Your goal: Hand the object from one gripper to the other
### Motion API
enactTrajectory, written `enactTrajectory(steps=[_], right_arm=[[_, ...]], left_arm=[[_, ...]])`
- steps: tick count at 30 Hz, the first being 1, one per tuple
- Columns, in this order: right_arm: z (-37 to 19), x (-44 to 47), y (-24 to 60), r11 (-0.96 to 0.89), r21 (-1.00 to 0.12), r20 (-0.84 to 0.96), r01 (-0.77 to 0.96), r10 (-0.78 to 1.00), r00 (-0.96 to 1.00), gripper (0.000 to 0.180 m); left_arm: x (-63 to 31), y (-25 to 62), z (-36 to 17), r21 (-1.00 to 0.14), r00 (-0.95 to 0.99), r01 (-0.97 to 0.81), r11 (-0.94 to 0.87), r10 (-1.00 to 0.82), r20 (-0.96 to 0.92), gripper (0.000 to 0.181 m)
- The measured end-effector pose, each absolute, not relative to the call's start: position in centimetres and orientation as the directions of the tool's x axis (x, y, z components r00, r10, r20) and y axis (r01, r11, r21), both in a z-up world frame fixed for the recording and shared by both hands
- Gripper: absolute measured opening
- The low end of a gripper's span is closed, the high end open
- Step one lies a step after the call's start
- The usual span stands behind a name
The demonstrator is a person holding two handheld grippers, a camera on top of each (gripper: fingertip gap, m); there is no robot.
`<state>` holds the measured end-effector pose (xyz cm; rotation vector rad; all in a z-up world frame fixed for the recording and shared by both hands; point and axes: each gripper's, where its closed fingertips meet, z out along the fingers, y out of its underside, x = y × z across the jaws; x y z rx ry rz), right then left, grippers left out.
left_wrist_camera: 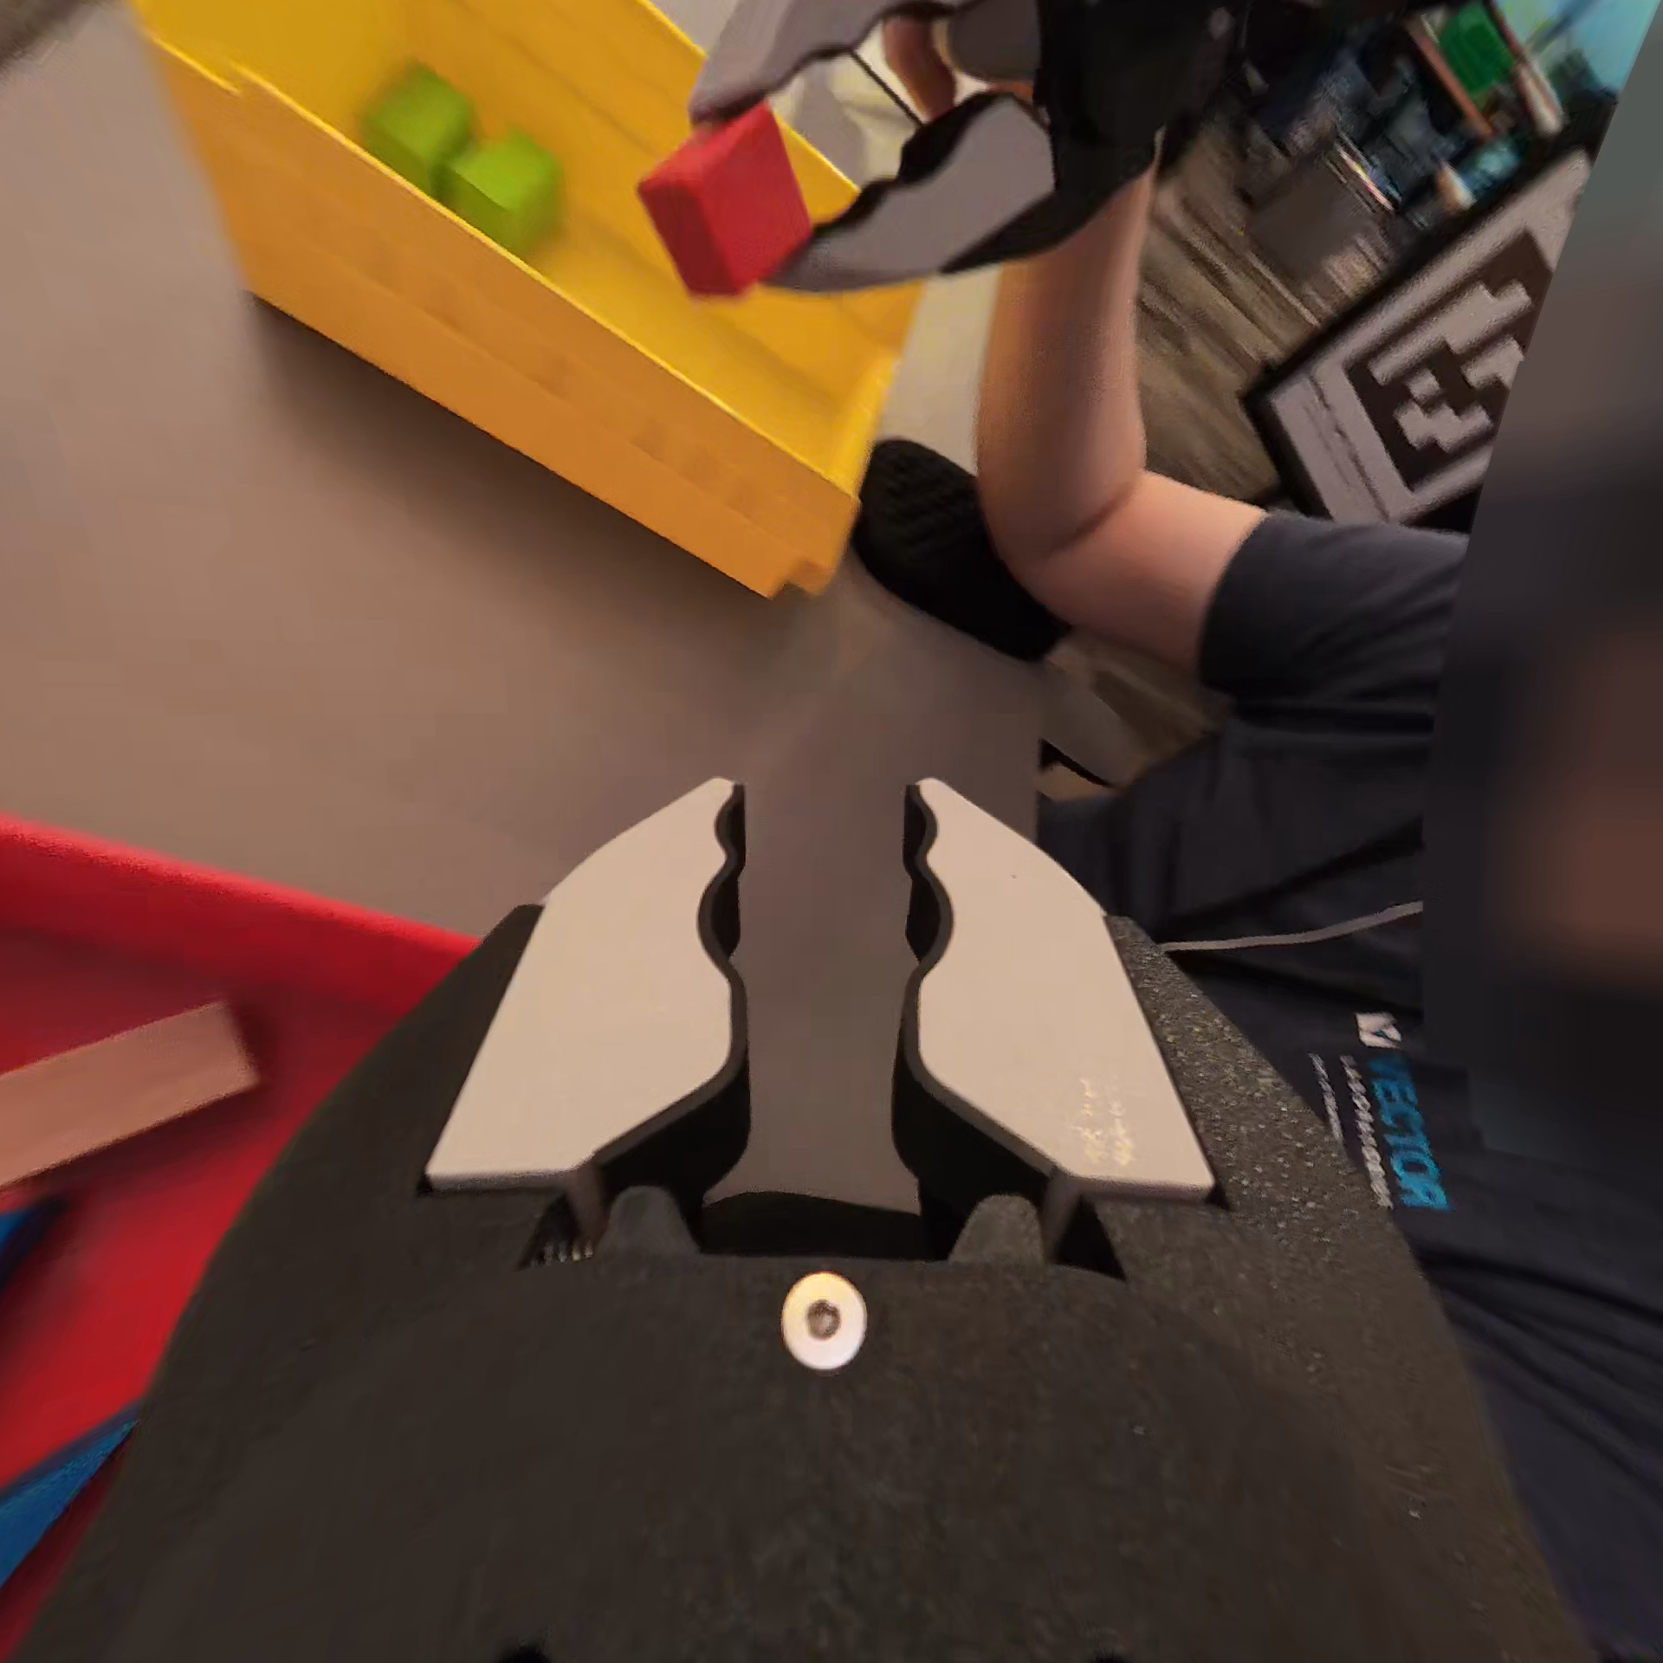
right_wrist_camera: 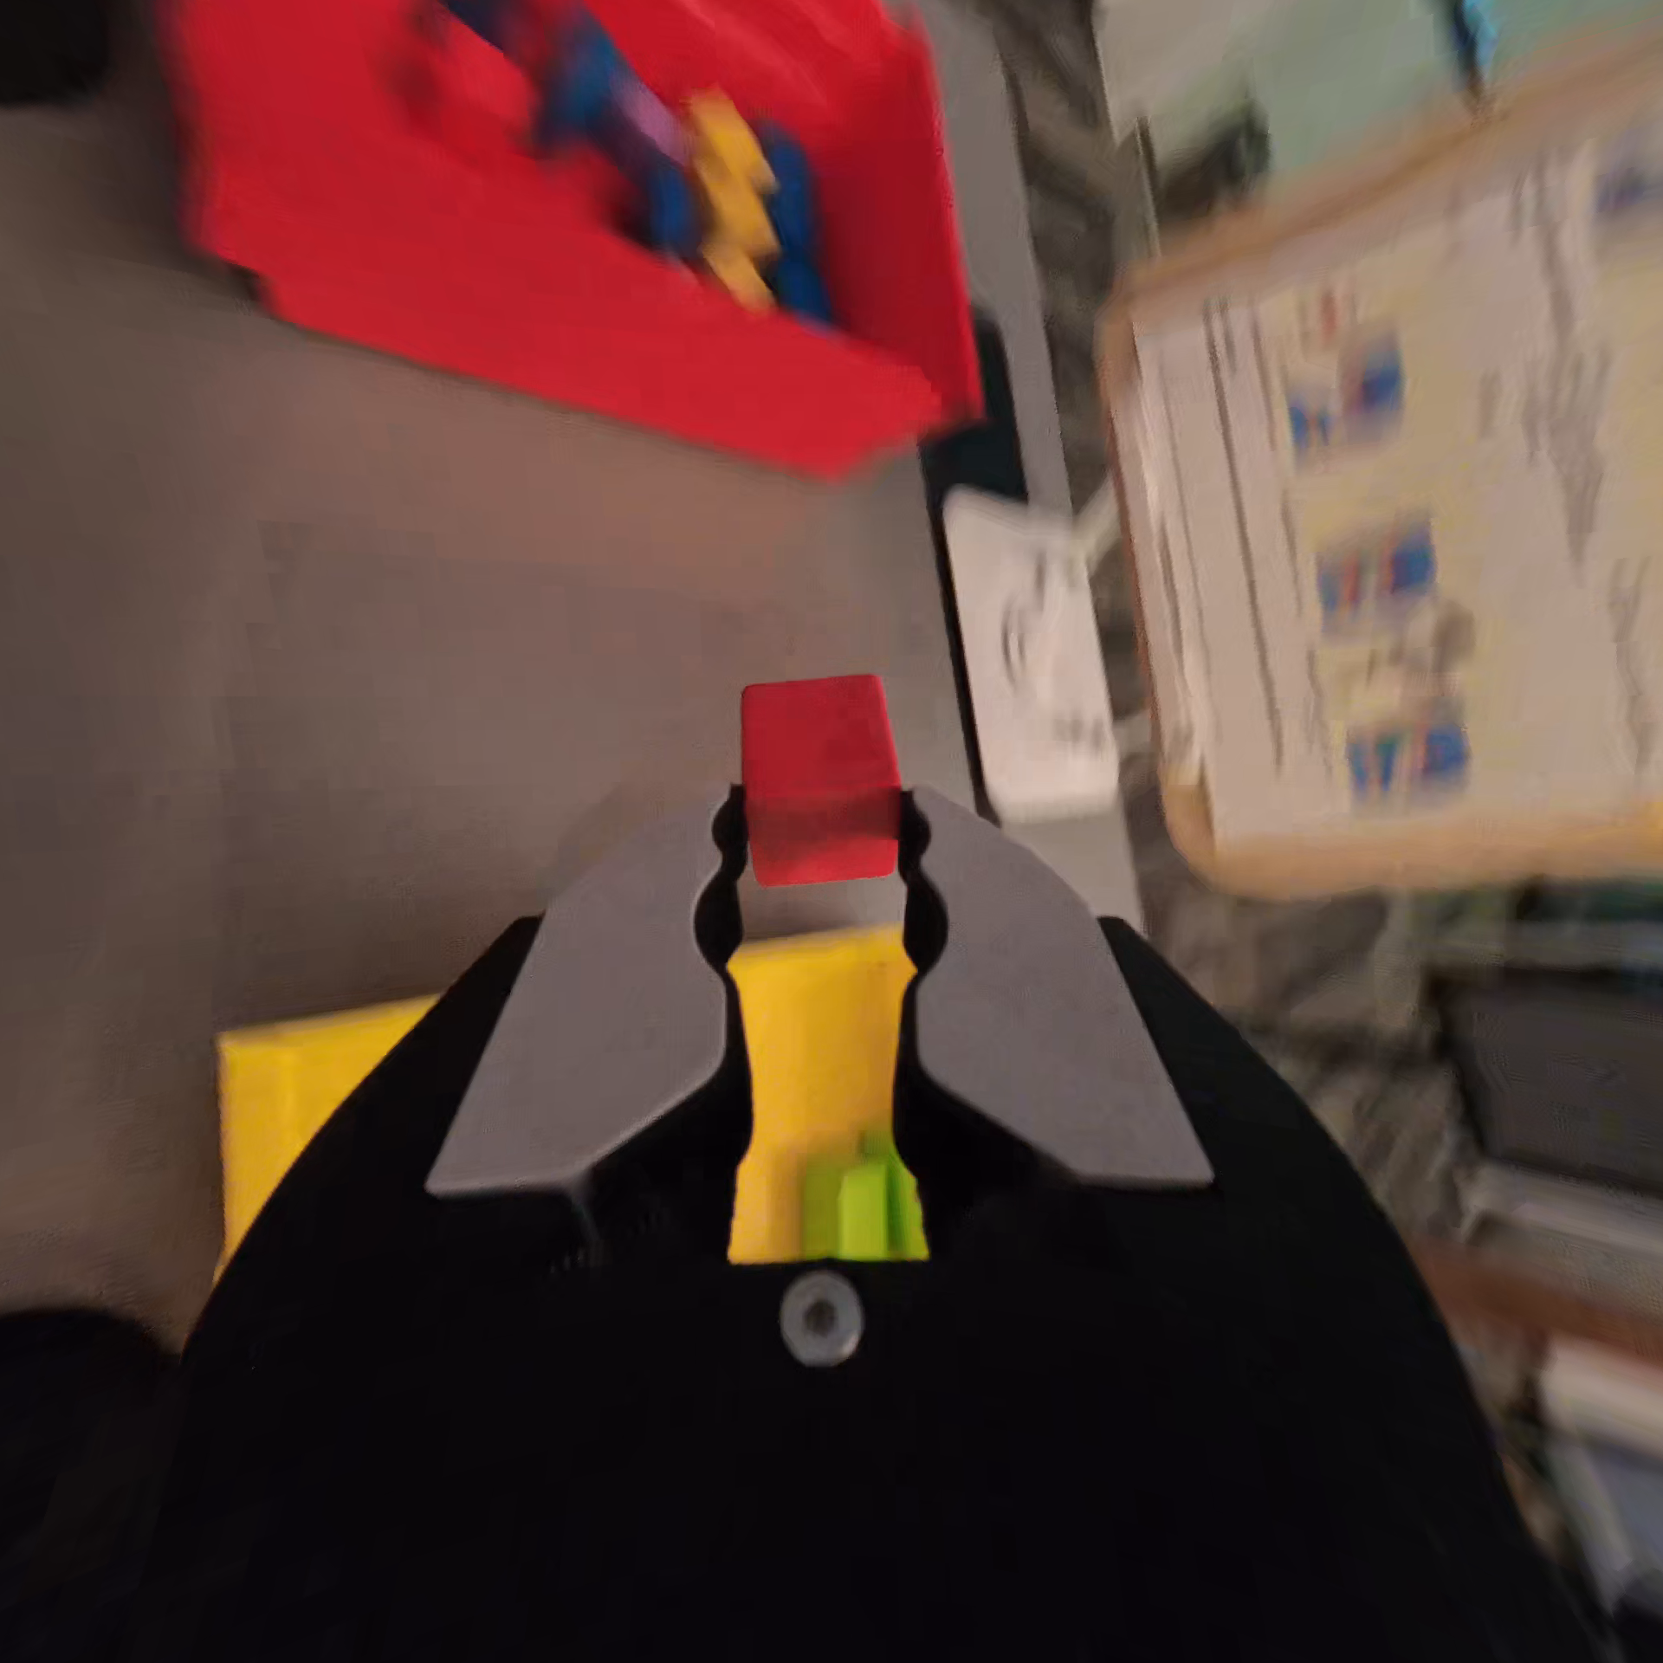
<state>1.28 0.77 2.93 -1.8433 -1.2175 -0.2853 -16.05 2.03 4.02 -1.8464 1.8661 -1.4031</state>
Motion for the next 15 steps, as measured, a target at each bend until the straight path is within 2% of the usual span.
enactTrajectory(steps=[2,3,6,9,12,15], right_arm=[[0.7,8.3,1.1,-0.415,-0.534,0.49,0.737,0.558,0.67,0.033],[-1.1,11.4,0.7,-0.542,-0.482,0.449,0.689,0.523,0.725,0.033],[-7.1,18.2,-2.2,-0.789,-0.205,0.365,0.58,0.488,0.793,0.033],[-10.8,21.1,-4.0,-0.894,-0.019,0.307,0.448,0.422,0.853,0.033],[-12.5,21.2,-4.3,-0.942,0.041,0.245,0.334,0.334,0.91,0.033],[-13.1,21.7,-3.7,-0.957,0.054,0.263,0.287,0.29,0.92,0.033]], left_arm=[[-16.3,3.5,5.0,-0.724,-0.17,-0.646,-0.244,-0.878,0.448,0.031],[-16.5,4.1,5.4,-0.737,-0.149,-0.626,-0.256,-0.888,0.435,0.031],[-17.1,4.7,6.1,-0.756,-0.12,-0.599,-0.263,-0.904,0.41,0.031],[-17.5,4.9,5.8,-0.747,-0.096,-0.614,-0.256,-0.915,0.393,0.031],[-17.5,4.9,5.5,-0.737,-0.081,-0.627,-0.252,-0.92,0.383,0.031],[-17.4,4.8,5.1,-0.723,-0.077,-0.646,-0.245,-0.921,0.381,0.031]])
